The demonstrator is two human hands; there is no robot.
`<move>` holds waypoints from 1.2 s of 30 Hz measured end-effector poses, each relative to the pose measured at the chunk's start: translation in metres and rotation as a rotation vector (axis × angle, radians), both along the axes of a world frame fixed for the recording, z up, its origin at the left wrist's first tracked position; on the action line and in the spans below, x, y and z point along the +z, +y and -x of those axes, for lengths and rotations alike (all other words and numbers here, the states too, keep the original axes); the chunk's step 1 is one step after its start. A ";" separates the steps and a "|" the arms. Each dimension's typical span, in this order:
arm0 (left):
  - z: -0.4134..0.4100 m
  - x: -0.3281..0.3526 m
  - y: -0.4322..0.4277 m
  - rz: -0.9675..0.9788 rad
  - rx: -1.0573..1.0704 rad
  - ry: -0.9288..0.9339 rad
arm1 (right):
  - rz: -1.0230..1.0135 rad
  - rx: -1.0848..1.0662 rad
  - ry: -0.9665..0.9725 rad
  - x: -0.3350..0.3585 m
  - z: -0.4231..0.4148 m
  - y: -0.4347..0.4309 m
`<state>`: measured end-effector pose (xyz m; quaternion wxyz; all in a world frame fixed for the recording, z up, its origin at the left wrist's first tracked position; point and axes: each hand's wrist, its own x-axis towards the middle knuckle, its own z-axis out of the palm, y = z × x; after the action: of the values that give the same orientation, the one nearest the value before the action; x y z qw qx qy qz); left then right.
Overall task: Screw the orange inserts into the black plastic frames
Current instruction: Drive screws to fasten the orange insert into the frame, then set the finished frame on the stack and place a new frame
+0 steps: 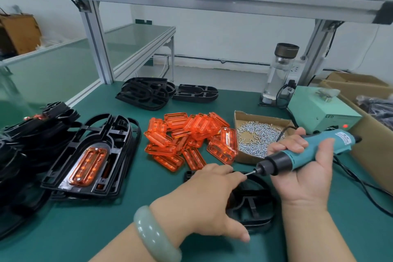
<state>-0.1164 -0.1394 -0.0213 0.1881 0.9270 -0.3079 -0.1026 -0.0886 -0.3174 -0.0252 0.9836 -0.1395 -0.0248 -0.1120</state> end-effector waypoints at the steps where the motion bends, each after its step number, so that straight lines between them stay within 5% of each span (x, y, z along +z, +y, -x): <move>1: 0.000 -0.001 -0.001 -0.010 -0.002 -0.009 | 0.001 -0.002 -0.002 -0.001 0.000 0.000; 11: 0.004 -0.005 -0.002 0.056 0.112 -0.002 | -0.004 -0.006 -0.034 -0.004 -0.001 -0.002; 16: 0.003 0.002 0.018 0.155 0.350 -0.222 | -0.150 0.024 -0.175 -0.002 0.002 -0.005; 21: -0.004 0.026 0.060 0.254 0.643 -0.412 | -0.061 -0.003 -0.077 -0.002 0.000 0.002; 28: -0.016 0.035 0.122 0.074 1.118 -0.490 | 0.018 0.012 -0.049 -0.003 0.002 0.011; 36: -0.025 0.017 0.135 0.001 1.261 -0.415 | 0.078 0.036 -0.022 -0.005 0.002 0.017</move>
<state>-0.0912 -0.0040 -0.0044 0.1495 0.9301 0.2635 0.2079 -0.0905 -0.3009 -0.0302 0.9788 -0.1762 -0.0426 -0.0949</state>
